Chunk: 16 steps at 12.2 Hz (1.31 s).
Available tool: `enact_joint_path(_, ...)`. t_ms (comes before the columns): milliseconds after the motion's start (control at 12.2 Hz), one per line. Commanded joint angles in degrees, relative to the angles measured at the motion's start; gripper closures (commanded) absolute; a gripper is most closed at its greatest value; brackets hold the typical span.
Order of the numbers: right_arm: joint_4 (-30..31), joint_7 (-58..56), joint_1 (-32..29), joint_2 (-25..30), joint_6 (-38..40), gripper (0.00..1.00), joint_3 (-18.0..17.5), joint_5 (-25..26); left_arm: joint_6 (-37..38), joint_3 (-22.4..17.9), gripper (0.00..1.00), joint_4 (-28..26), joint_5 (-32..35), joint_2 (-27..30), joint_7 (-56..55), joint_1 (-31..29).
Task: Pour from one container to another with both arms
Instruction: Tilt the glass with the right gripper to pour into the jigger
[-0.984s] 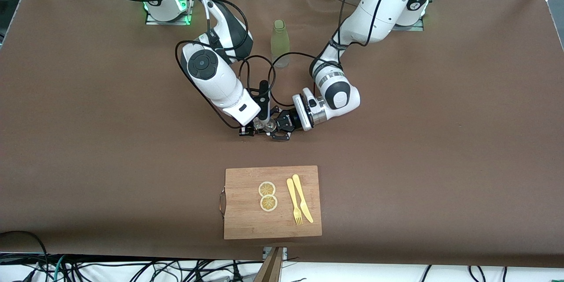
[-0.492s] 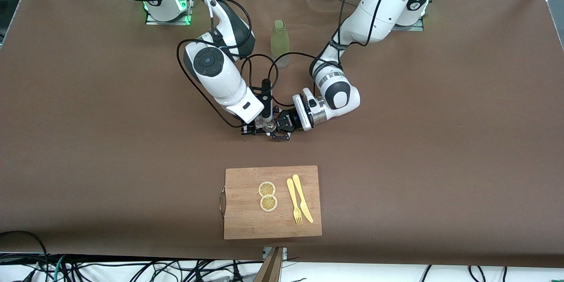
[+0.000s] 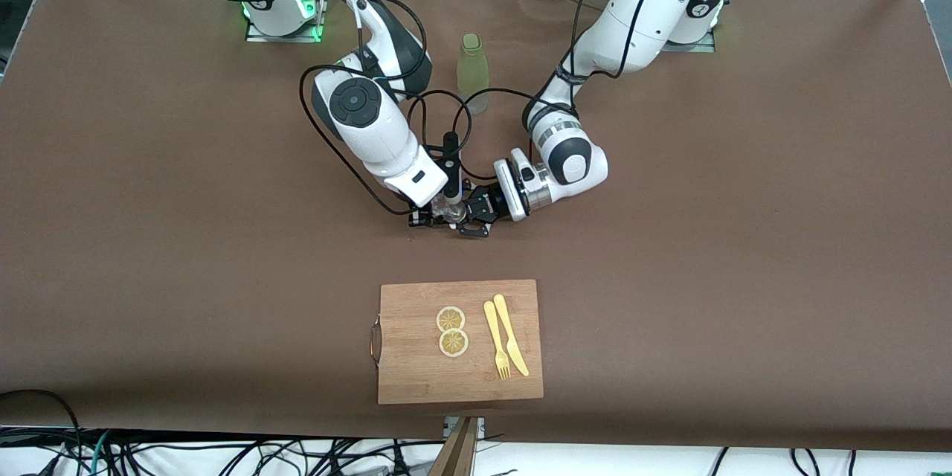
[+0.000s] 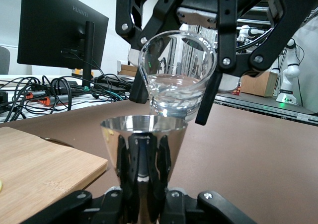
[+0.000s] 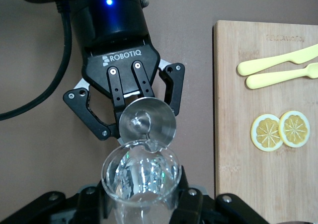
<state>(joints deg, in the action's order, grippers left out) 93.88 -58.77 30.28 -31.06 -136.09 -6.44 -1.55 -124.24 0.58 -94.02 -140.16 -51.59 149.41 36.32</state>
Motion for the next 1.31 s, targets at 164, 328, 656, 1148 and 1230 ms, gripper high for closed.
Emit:
enact_joint_path(164, 0.4, 1.2, 0.2, 0.7, 0.4, 0.75, -0.2, 1.0, -0.7, -0.7, 1.0, 1.3, -2.8, -0.4, 1.7, 1.0)
enact_joint_path(328, 0.4, 1.2, -0.1, 0.7, 0.3, 0.75, -0.2, 0.1, -0.8, -0.7, 1.0, 1.3, -2.8, -0.4, 1.7, 1.0)
enact_joint_path(656, 0.4, 0.8, -0.7, 0.8, 0.3, 0.74, -0.2, -5.9, -0.8, -0.7, 1.0, 1.4, -2.8, -0.4, 1.7, 1.0)
enact_joint_path(1148, -0.6, 0.0, -2.6, 0.9, 0.1, 0.74, -0.2, -14.5, -0.7, -0.8, 1.0, 1.3, -2.7, -0.4, 1.7, 0.8)
enact_joint_path(1230, -0.5, -0.5, -3.6, 1.1, 0.2, 0.74, -0.3, -14.7, -0.7, -1.5, 1.0, 1.3, -2.7, -0.4, 1.6, 0.7)
